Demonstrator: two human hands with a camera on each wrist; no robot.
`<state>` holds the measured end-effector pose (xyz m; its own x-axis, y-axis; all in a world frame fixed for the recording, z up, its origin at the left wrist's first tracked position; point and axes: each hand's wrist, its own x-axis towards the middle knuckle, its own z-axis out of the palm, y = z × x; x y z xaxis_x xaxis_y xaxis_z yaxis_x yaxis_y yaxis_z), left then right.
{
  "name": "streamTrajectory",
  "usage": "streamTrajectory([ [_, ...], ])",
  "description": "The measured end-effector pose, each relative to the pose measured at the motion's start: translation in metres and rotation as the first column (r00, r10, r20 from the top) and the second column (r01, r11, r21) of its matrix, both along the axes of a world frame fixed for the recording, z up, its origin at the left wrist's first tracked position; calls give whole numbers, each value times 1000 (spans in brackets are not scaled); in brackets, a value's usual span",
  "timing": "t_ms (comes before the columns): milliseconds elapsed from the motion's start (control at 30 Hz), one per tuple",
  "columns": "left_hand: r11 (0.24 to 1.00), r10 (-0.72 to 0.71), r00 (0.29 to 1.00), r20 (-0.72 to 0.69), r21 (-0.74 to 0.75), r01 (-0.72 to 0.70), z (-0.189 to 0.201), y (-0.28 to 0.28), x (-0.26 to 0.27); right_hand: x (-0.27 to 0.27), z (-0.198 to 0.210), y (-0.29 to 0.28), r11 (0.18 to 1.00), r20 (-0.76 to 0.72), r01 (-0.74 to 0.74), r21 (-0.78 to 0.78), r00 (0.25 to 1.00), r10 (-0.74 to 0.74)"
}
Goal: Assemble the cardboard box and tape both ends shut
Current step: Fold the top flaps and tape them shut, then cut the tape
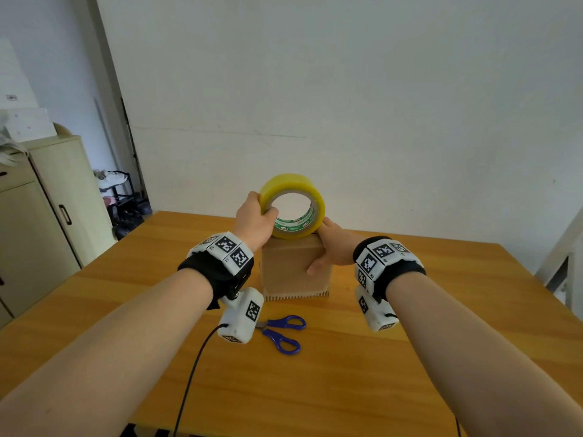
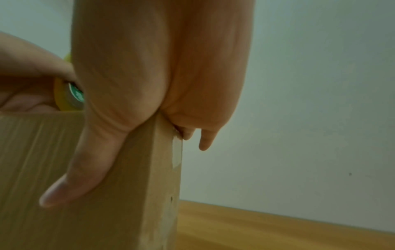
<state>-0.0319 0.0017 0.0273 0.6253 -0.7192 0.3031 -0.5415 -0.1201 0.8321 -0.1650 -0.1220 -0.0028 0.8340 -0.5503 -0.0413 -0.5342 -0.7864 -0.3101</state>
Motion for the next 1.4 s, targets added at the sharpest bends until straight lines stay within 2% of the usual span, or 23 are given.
streamTrajectory([
  [267,995,99,976,196,-18,-97,10,11,10,-5,6,12,999,-64,10,-35,998,-12],
  [433,988,147,935,322,-8,-153,16,27,30,-3,8,18,999,-89,38,-28,995,-41],
  [633,983,139,888,439,51,-179,18,38,46,-1,9,23,999,-81,49,-18,995,-50],
  [767,953,166,837,522,132,-272,17,47,63,-4,10,22,997,-72,73,-10,995,-74],
  [967,935,152,820,552,188,-300,2,51,71,0,8,22,997,-69,75,-2,995,-75],
  [1400,954,121,860,496,180,-239,-25,48,83,1,10,19,998,-83,68,5,994,-67],
])
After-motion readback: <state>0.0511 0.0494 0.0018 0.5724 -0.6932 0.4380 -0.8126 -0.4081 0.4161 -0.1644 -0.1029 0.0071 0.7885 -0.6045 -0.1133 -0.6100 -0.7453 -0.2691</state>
